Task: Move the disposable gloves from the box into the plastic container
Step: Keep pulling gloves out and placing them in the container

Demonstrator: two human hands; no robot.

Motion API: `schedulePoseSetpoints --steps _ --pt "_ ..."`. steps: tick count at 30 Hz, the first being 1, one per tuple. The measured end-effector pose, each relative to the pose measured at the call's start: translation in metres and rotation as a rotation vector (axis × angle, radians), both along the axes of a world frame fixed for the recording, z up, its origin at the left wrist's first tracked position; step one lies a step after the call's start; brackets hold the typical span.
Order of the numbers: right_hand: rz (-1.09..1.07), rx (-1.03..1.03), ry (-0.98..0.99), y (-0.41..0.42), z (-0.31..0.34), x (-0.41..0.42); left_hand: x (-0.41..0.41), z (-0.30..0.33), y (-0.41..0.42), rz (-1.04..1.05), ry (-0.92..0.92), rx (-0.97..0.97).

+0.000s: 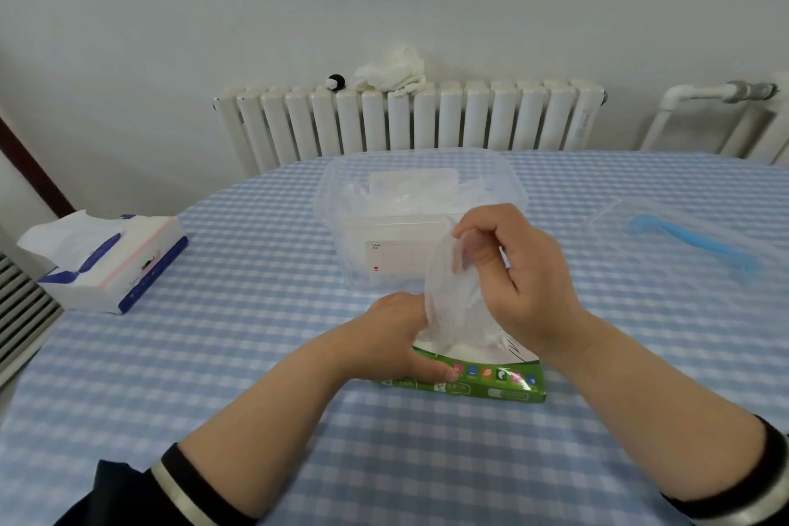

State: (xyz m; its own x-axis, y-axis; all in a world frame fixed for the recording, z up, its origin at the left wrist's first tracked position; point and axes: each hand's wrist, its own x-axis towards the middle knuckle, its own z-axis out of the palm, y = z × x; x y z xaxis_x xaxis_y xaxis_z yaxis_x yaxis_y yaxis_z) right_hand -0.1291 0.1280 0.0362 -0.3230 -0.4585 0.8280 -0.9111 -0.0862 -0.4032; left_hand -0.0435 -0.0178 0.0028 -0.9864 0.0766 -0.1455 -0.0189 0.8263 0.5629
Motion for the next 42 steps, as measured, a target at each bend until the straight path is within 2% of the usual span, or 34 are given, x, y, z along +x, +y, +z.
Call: schedulePoseSetpoints --steps 3,8,11,13,15,16,19,20,21,22,24,26,28,32,36,39,42 --pt "0.026 -0.211 -0.162 0.001 0.011 0.004 -0.001 -0.004 -0.002 0.029 -0.024 0.017" --pt "0.0 -0.589 -0.308 0.012 0.048 -0.007 -0.004 -0.011 -0.005 0.012 -0.03 0.05" --pt "-0.049 -0.682 -0.387 0.028 0.067 -0.023 -0.003 -0.013 -0.008 0.013 -0.027 0.087" --pt "-0.099 -0.627 -0.398 0.039 0.074 -0.031 -0.002 -0.01 -0.013 -0.008 -0.057 0.153" --pt "-0.157 -0.457 -0.385 0.044 0.077 -0.036 -0.002 -0.003 -0.021 0.002 -0.068 0.248" --pt "-0.157 -0.347 -0.376 0.044 0.077 -0.036 0.0 0.0 -0.023 0.028 -0.007 0.322" --pt "-0.142 -0.066 -0.337 0.043 0.071 -0.031 0.004 0.024 -0.014 0.18 0.479 0.599" --pt "-0.155 -0.001 -0.312 0.041 0.068 -0.029 0.001 0.039 -0.009 0.236 0.642 0.642" --pt "-0.17 0.05 -0.287 0.038 0.065 -0.025 -0.003 0.054 -0.004 0.273 0.728 0.643" --pt "-0.187 0.091 -0.267 0.035 0.062 -0.022 -0.009 0.07 -0.001 0.284 0.73 0.636" --pt "-0.206 0.15 -0.231 0.03 0.058 -0.018 -0.023 0.099 0.006 0.268 0.506 0.587" --pt "-0.201 0.168 -0.23 0.029 0.055 -0.018 -0.029 0.117 0.019 0.169 0.307 0.456" --pt "-0.207 0.138 -0.286 0.029 0.053 -0.021 -0.033 0.123 0.031 0.095 0.241 0.356" --pt "-0.205 0.038 -0.413 0.037 0.062 -0.032 -0.046 0.13 0.036 0.081 0.296 0.449" --pt "-0.181 0.16 -0.573 0.046 0.067 -0.046 -0.057 0.138 0.023 0.14 0.348 0.404" --pt "-0.286 0.239 -0.62 0.05 0.06 -0.06 -0.067 0.141 0.006 0.207 0.363 0.291" --pt "-0.406 0.208 -0.643 0.053 0.054 -0.075 -0.08 0.138 -0.012 0.275 0.367 0.322"
